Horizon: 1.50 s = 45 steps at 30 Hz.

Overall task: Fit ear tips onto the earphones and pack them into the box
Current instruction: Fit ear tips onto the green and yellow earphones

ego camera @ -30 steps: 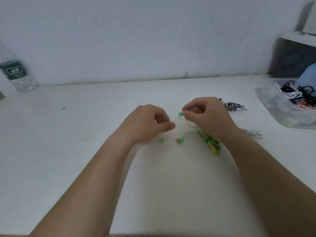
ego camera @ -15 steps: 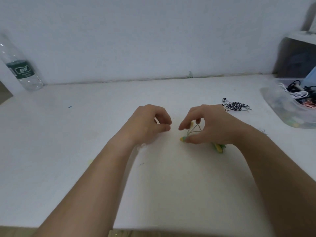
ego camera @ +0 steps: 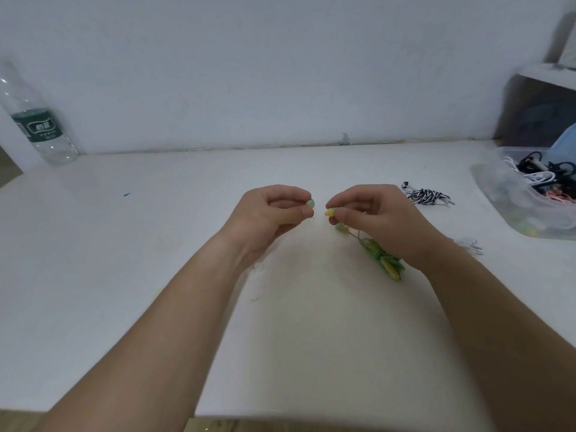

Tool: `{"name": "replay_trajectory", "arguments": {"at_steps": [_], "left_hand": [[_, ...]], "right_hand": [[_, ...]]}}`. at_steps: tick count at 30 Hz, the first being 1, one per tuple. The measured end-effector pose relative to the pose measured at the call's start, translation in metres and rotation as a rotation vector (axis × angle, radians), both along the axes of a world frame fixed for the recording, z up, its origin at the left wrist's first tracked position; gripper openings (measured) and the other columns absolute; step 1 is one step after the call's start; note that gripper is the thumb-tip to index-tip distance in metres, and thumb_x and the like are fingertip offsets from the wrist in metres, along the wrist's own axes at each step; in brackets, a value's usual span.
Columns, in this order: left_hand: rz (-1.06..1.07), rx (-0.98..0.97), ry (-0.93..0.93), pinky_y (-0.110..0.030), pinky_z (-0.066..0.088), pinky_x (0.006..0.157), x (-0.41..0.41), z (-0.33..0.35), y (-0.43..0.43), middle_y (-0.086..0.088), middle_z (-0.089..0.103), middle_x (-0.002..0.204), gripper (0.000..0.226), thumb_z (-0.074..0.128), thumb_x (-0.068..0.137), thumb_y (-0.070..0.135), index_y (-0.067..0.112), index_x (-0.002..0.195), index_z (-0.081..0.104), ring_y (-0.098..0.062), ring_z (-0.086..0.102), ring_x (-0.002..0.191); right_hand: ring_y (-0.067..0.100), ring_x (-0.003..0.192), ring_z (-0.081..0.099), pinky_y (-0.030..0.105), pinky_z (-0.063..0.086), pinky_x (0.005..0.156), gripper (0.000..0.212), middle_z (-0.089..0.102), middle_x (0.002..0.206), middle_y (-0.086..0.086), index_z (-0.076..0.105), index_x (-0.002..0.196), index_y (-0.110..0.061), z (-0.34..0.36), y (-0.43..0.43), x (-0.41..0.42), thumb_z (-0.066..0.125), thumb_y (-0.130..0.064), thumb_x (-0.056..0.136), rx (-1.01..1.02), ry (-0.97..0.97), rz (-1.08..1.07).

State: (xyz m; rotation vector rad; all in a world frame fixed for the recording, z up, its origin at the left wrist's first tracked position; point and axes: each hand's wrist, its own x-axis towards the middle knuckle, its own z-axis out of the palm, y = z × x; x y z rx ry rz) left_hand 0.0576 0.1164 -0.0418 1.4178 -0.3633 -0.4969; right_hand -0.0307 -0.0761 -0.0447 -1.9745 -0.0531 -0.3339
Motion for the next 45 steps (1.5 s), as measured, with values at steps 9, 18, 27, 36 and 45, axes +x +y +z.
{"name": "replay_trajectory", "arguments": {"at_steps": [9, 18, 27, 36, 45], "left_hand": [[-0.089, -0.078, 0.078, -0.020, 0.057, 0.077, -0.0021, -0.0018, -0.0039, -0.010, 0.077, 0.092, 0.021, 0.068, 0.084, -0.011, 0.006, 0.095, 0.072, -0.019, 0.074, 0.090], [-0.128, -0.091, 0.078, -0.021, 0.058, 0.078, -0.0045, -0.0017, -0.0064, -0.012, 0.077, 0.092, 0.020, 0.065, 0.086, -0.011, 0.005, 0.095, 0.072, -0.021, 0.075, 0.092], [-0.147, -0.097, 0.077, -0.020, 0.058, 0.072, -0.0043, -0.0019, -0.0074, -0.010, 0.077, 0.090, 0.019, 0.061, 0.090, -0.009, 0.005, 0.096, 0.072, -0.017, 0.075, 0.086], [-0.204, -0.100, 0.065, -0.020, 0.058, 0.071, -0.0050, -0.0028, -0.0064, -0.010, 0.076, 0.087, 0.017, 0.071, 0.077, 0.002, 0.008, 0.093, 0.070, -0.018, 0.075, 0.083], [-0.215, -0.109, 0.059, -0.020, 0.058, 0.071, -0.0074, -0.0043, -0.0082, -0.011, 0.077, 0.089, 0.021, 0.072, 0.073, 0.006, 0.008, 0.094, 0.071, -0.019, 0.075, 0.084]], "right_hand": [[0.018, 0.085, 0.073, 0.027, 0.053, 0.083, 0.010, 0.078, 0.087, 0.011, 0.072, 0.099, -0.007, -0.0021, -0.0028, 0.0027, 0.070, -0.005, 0.089, 0.245, -0.024, -0.010], [0.022, 0.081, 0.070, 0.034, 0.055, 0.084, 0.008, 0.076, 0.088, 0.017, 0.075, 0.094, -0.007, -0.0048, -0.0034, 0.0043, 0.073, -0.003, 0.087, 0.217, -0.043, 0.015], [0.016, 0.074, 0.066, 0.027, 0.054, 0.077, 0.007, 0.076, 0.084, 0.013, 0.075, 0.094, -0.008, -0.0045, -0.0047, 0.0039, 0.073, -0.006, 0.088, 0.192, -0.023, -0.005], [0.016, 0.082, 0.069, 0.027, 0.055, 0.077, 0.011, 0.076, 0.090, 0.015, 0.075, 0.096, -0.010, -0.0020, -0.0046, 0.0008, 0.068, -0.003, 0.091, 0.215, 0.014, 0.060], [0.023, 0.087, 0.071, 0.030, 0.055, 0.079, 0.010, 0.076, 0.092, 0.017, 0.074, 0.094, -0.011, -0.0030, -0.0041, 0.0001, 0.069, -0.005, 0.088, 0.259, 0.022, 0.088]]}}
